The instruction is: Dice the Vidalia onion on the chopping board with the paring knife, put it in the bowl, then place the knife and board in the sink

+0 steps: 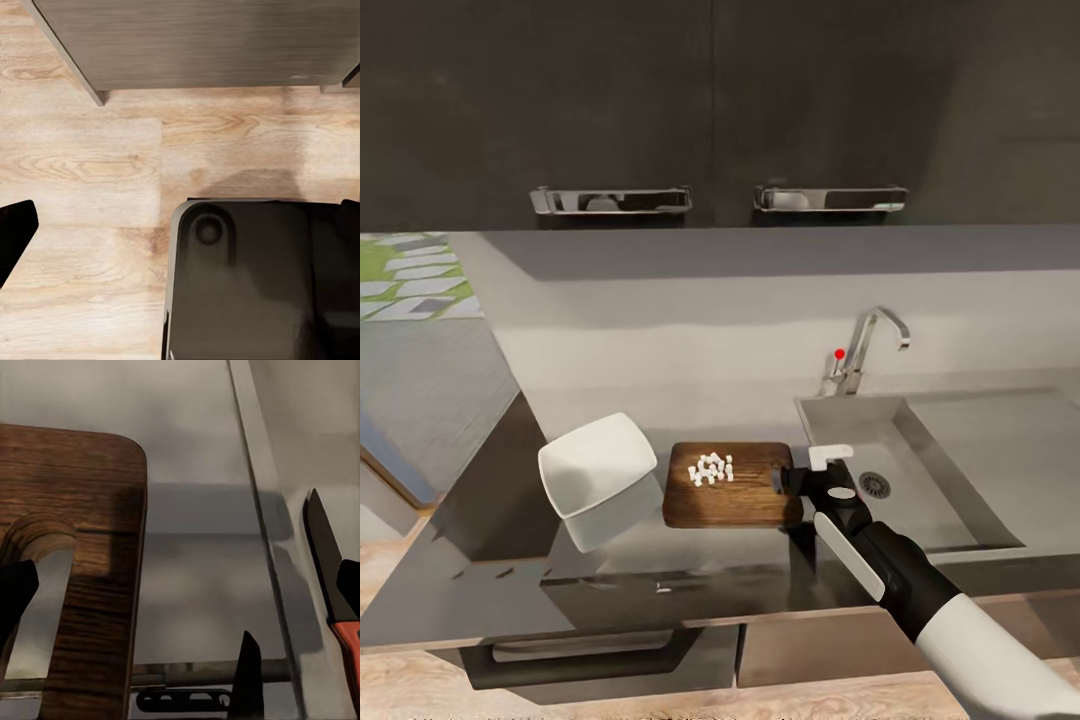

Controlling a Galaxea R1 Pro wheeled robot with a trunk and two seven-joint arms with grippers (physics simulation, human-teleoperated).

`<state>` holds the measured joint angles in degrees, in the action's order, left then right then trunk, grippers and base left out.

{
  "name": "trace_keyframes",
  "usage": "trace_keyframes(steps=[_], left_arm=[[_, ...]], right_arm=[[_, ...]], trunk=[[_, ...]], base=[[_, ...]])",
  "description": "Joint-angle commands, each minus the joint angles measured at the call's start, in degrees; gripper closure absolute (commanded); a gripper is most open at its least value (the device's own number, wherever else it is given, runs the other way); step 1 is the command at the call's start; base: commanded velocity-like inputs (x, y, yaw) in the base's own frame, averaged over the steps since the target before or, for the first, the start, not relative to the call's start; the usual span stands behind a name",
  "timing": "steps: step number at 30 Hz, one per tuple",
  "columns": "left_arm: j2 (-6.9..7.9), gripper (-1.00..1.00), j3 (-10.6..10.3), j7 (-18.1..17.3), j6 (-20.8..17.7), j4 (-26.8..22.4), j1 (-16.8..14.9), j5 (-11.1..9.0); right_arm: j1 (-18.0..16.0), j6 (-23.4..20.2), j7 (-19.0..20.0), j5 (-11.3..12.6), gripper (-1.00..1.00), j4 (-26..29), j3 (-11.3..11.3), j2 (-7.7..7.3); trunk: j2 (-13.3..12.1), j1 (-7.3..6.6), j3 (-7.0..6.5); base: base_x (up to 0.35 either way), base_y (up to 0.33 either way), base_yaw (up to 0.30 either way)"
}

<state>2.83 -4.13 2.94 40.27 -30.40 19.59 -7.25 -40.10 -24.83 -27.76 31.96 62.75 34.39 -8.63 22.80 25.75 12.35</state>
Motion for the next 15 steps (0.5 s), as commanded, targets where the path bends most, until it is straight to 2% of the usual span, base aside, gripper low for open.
trace_keyframes(steps=[1,15], left_arm=[[0.08,-1.0,-0.44,0.31,0.08,-0.1,0.01,-0.44],[0.08,-1.0,-0.44,0.31,0.08,-0.01,0.01,-0.47]], right_arm=[[-0.08,-0.13,-0.54,0.47,-1.0,0.1,0.23,-0.07],[-0.08,-0.13,-0.54,0.47,-1.0,0.02,0.26,-0.07]], trunk=[[0.12,0.04,0.17],[0.12,0.04,1.05]], base=[[0.0,0.011,0.0],[0.0,0.001,0.0]])
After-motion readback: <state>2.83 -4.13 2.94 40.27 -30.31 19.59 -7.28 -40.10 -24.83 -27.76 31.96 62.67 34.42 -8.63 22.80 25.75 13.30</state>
